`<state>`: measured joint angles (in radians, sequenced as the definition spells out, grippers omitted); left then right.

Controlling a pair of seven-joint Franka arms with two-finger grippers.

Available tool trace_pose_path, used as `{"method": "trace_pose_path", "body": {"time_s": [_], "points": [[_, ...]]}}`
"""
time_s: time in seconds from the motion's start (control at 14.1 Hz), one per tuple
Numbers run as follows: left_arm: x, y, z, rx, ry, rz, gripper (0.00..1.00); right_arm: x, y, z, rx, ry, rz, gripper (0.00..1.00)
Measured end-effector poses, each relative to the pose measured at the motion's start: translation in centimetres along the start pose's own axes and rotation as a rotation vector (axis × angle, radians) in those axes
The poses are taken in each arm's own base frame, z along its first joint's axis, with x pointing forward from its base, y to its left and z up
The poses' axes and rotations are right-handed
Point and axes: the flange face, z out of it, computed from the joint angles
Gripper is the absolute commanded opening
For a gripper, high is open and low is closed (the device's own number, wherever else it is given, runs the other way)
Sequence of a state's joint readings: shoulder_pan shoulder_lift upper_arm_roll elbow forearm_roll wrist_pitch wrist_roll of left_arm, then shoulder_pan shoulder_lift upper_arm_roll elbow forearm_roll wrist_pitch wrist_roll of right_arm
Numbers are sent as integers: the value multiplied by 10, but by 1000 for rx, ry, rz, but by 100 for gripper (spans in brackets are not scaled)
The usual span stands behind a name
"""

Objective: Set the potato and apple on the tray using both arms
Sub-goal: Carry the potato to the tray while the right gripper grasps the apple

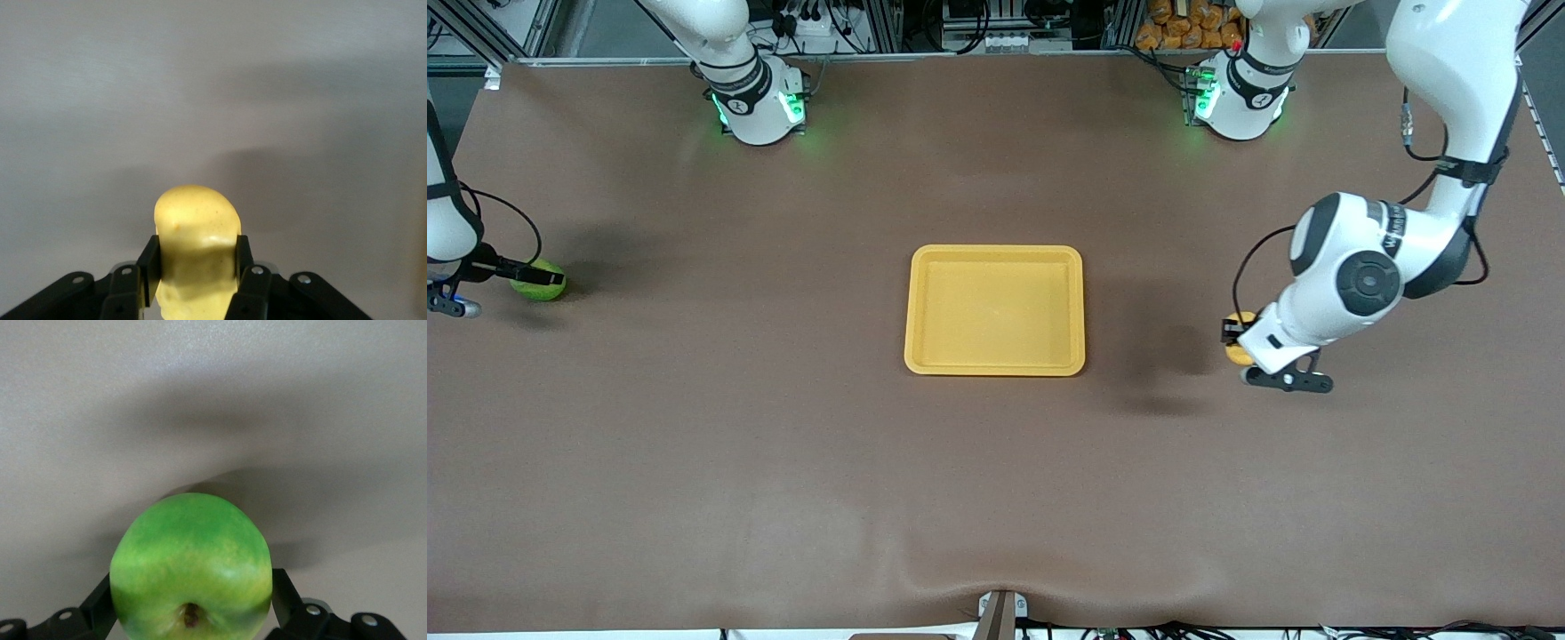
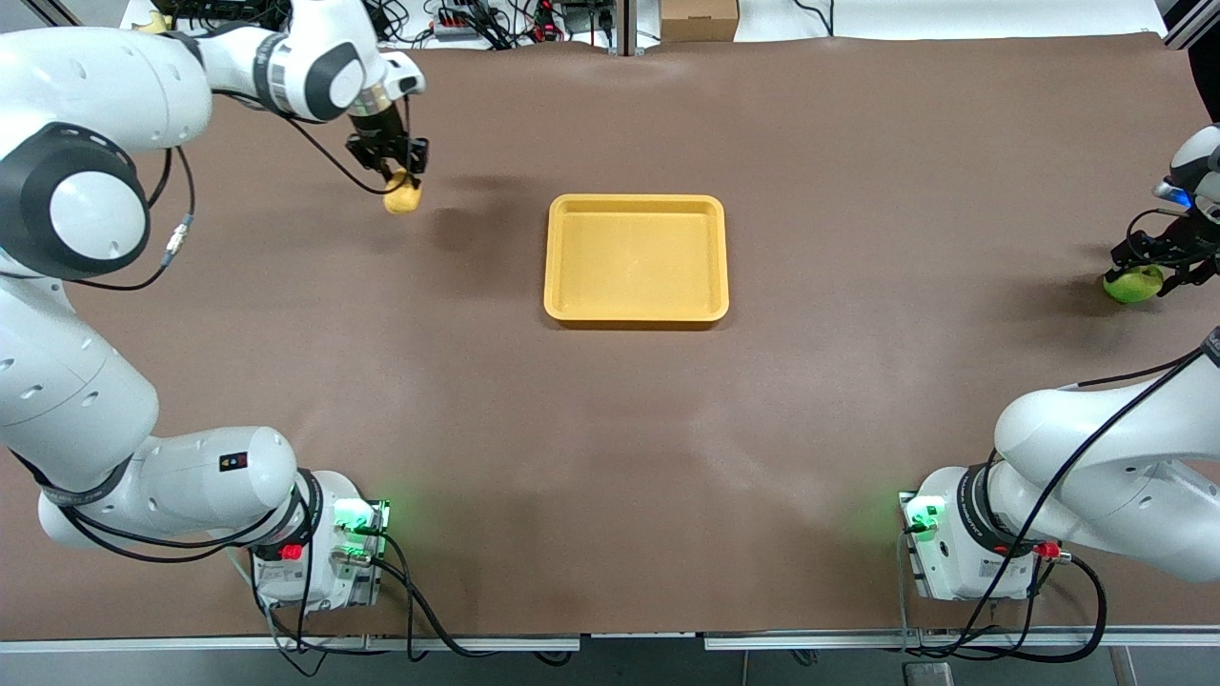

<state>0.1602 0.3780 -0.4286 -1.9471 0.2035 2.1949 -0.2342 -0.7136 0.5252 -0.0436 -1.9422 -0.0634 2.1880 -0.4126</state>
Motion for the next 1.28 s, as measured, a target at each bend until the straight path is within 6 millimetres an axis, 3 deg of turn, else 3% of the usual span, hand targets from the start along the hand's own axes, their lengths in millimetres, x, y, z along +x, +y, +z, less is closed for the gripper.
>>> {"method": "trace_pose_path", "body": {"time_s": [0.14,0.5,0.78,1.28], "points": [[-2,33,-4,3,8,11,15,-1,2,-1,2,4,-36,1],[-6,113,-20,2,34,-15,13,1,-2,-5,18,-26,-60,0],[-7,171,-20,-2,54,-13,13,15,-12,-46,29,-55,-90,0],[-18,269,10,4,59,-80,13,30,-50,-131,7,-65,-156,0]]}}
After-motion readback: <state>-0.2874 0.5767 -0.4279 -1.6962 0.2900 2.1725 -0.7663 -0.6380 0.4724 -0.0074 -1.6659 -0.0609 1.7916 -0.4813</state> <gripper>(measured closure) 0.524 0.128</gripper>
